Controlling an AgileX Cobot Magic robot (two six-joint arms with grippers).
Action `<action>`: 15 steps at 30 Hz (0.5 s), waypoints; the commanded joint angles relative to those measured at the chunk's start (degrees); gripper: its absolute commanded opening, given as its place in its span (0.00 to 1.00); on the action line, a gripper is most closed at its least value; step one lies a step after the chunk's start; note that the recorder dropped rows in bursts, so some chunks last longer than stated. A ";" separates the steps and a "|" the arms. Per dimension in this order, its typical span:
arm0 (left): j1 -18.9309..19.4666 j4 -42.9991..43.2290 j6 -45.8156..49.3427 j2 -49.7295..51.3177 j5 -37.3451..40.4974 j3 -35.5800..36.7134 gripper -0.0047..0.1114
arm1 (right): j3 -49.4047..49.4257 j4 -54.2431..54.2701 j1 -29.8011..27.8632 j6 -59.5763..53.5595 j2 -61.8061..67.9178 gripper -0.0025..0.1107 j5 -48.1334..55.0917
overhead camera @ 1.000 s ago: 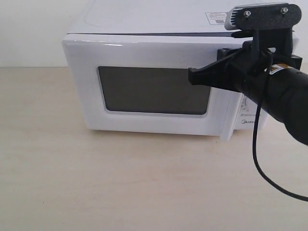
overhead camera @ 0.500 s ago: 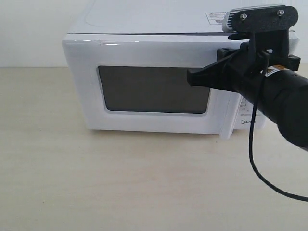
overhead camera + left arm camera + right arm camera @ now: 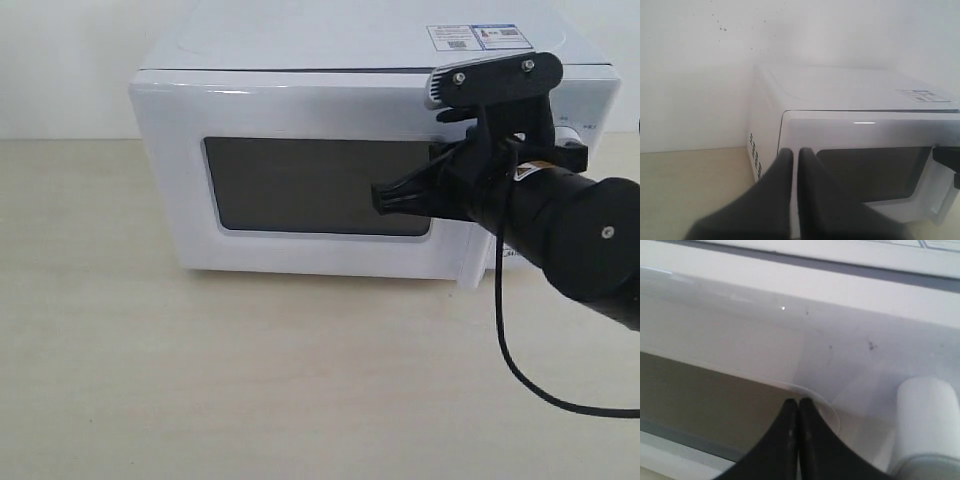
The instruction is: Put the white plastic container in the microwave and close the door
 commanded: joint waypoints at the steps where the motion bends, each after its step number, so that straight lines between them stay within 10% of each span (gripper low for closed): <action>1: 0.14 0.50 -0.51 -0.13 -0.60 0.25 0.08 | -3.13 -0.17 -2.00 -0.98 -1.05 0.02 -4.52; 15: 0.14 1.62 -0.51 -0.13 -0.14 0.25 0.08 | -7.24 3.91 -2.00 -10.10 -3.42 0.02 -3.92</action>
